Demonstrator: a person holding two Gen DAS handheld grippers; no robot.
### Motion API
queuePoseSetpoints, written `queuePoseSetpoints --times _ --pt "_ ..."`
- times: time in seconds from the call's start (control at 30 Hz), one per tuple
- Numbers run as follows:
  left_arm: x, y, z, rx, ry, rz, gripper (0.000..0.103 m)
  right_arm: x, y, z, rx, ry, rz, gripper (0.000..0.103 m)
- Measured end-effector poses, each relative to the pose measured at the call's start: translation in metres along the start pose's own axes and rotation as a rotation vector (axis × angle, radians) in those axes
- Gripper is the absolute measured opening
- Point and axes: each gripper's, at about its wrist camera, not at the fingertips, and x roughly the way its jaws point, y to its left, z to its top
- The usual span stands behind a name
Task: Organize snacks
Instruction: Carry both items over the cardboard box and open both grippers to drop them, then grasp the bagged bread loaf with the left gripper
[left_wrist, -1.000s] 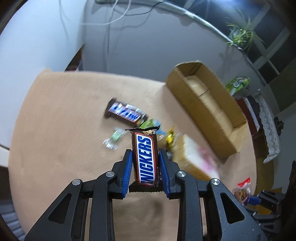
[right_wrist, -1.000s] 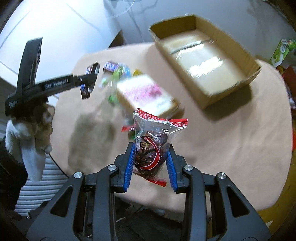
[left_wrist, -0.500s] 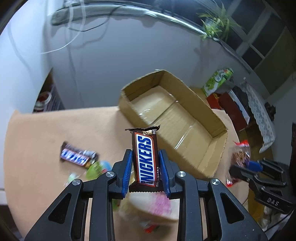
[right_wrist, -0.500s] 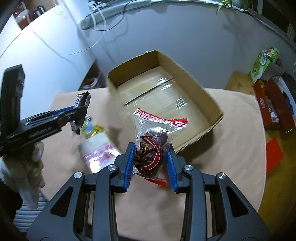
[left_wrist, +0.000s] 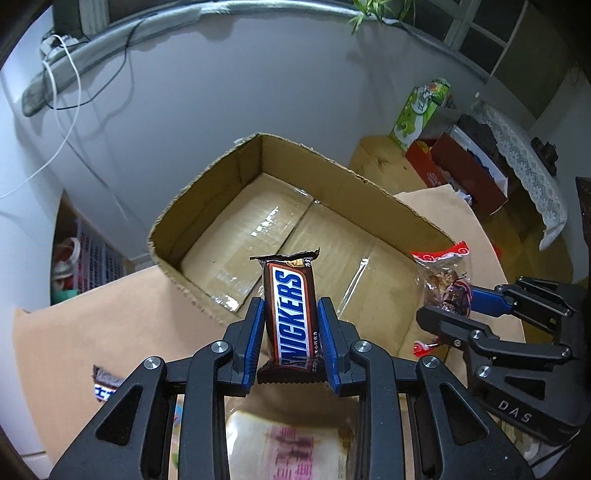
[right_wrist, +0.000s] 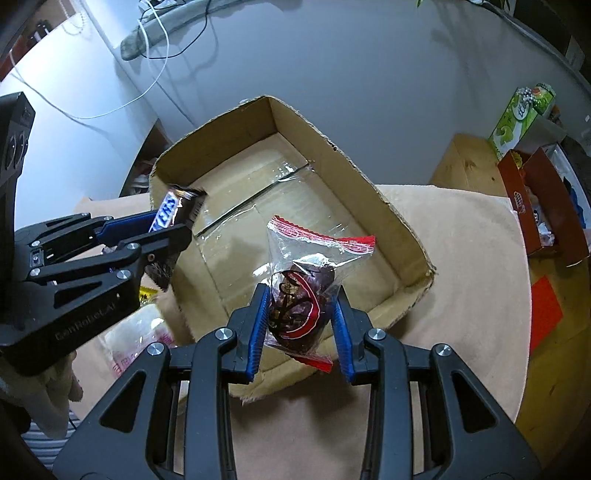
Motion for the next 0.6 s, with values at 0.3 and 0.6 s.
queuePoseSetpoints --times 0.3,0.6 --pt "-0.003 0.005 0.005 -0.018 -0.011 0.011 0.054 0.002 -0.004 0.004 -0.001 -0.025 0.0 0.076" --pt "-0.012 0.011 0.005 -0.015 -0.018 0.016 0.055 -0.007 -0.005 -0.004 0.014 -0.037 0.021 0.076"
